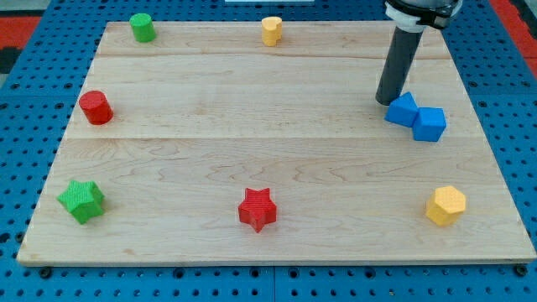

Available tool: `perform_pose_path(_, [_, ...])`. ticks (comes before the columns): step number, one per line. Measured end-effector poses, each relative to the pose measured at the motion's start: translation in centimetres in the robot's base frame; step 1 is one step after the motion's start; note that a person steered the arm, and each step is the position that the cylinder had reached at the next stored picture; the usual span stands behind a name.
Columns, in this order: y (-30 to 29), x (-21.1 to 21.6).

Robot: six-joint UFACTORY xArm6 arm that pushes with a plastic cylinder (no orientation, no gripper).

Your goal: Nudge the yellow heart left a bit

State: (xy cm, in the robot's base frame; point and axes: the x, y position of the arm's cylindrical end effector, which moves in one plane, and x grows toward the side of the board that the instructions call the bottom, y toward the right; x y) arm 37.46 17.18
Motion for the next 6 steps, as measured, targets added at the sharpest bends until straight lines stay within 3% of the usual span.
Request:
perform_pose_path(2, [-5.3, -11.1])
perform_pose_path(3, [-12.4, -12.5])
perform_pose_path(4, [-11.4, -14.7])
perform_pose_path(6, [-20.6, -17.9])
